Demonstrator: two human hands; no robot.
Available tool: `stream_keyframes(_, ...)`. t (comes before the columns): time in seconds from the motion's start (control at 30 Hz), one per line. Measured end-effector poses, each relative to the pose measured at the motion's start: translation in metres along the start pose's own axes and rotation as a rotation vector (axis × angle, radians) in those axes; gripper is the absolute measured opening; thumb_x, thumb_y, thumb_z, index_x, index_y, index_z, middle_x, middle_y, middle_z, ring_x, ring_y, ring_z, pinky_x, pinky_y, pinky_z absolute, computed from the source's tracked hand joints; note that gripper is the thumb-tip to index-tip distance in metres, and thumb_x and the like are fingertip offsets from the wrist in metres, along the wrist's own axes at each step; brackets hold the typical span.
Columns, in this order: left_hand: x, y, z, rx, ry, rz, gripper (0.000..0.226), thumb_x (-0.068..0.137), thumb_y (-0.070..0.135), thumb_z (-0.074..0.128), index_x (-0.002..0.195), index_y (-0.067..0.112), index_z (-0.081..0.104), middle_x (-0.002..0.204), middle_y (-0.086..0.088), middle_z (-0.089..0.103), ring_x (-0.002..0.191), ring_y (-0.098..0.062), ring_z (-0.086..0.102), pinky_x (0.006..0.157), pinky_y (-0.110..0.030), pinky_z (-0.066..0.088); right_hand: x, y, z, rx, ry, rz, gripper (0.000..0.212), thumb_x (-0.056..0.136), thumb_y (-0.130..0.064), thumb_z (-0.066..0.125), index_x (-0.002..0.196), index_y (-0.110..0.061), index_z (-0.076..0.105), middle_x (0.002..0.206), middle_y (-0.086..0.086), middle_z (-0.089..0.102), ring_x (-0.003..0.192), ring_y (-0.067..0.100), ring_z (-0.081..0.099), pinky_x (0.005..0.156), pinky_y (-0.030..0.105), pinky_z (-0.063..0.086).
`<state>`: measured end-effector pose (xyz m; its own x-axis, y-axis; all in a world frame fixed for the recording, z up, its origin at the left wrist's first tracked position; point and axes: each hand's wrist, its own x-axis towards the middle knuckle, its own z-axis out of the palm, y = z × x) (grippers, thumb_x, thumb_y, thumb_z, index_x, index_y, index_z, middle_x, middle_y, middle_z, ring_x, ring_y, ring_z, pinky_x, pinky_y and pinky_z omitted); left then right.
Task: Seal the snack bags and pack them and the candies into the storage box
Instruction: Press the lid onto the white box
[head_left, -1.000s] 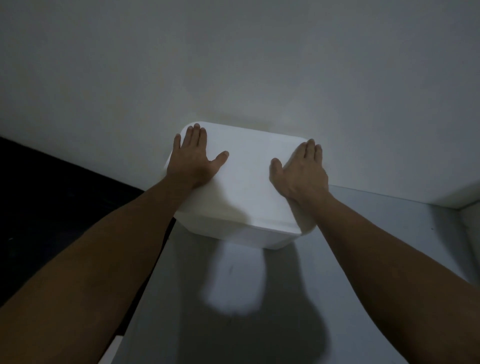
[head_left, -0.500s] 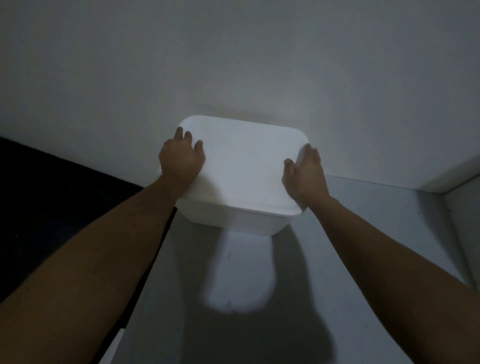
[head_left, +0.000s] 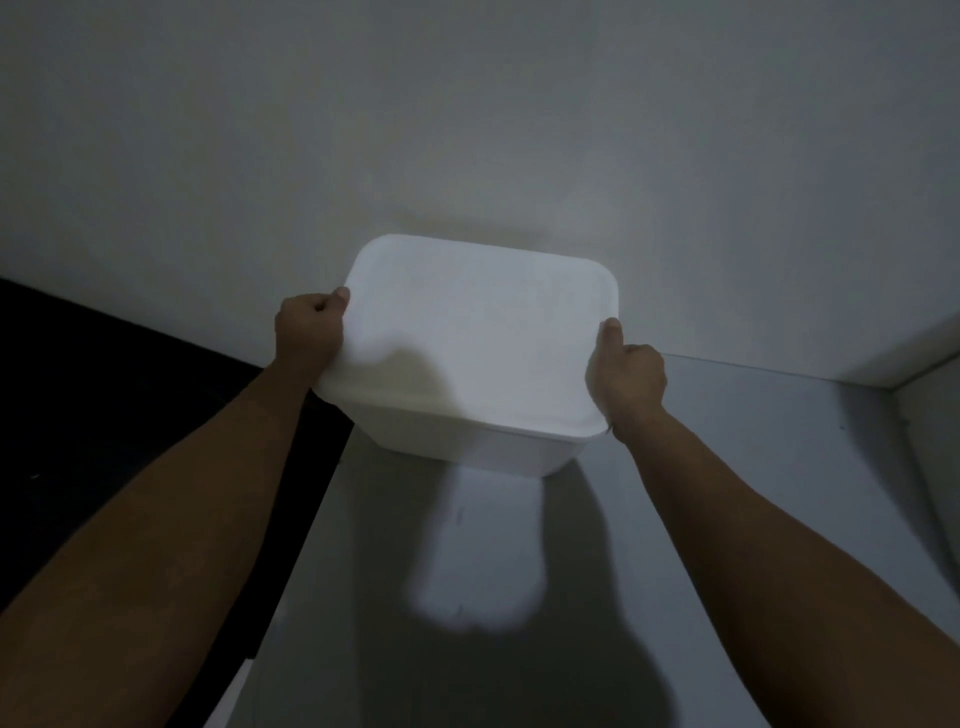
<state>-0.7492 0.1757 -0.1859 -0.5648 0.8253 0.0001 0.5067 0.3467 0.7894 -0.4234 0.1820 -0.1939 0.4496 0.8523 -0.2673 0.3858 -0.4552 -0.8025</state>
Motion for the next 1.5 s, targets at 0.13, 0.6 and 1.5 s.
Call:
stream_keyframes(0.13,0.004,0.006,0.001,-0.002,-0.025,-0.164,0.051,0.093,0.041,0.055,0.059,0.005,0.047,0.061,-0.009,0.046,0.076,-0.026,0.053,0.074,-0.028,0.035,-0.003,-0.005,-0.002,-0.029,-0.010,0.023,0.074,0.094,-0.058,0.035,0.115,0.009,0.059,0.119,0.026,0.062,0.110,0.039,0.058,0.092,0.037,0.045)
stream_keyframes(0.6,-0.007,0.030,0.008,0.120,-0.196,-0.239,0.070,0.099,0.048,0.033,0.135,-0.011,0.041,0.137,-0.027,0.047,0.122,-0.040,0.048,0.103,-0.041,0.037,-0.005,-0.003,-0.024,-0.131,-0.028,0.031,0.073,0.095,-0.057,0.036,0.122,0.008,0.055,0.124,0.024,0.060,0.114,0.039,0.057,0.095,0.039,0.045)
stream_keyframes(1.5,-0.164,0.156,0.168,0.083,-0.312,-0.197,0.068,0.095,0.050,0.042,0.123,-0.011,0.053,0.127,-0.027,0.056,0.114,-0.041,0.055,0.096,-0.041,0.045,0.058,0.096,-0.241,-0.154,0.079,0.100,0.036,0.097,-0.024,0.035,0.114,-0.002,0.058,0.120,0.025,0.061,0.112,0.039,0.058,0.093,0.041,0.046)
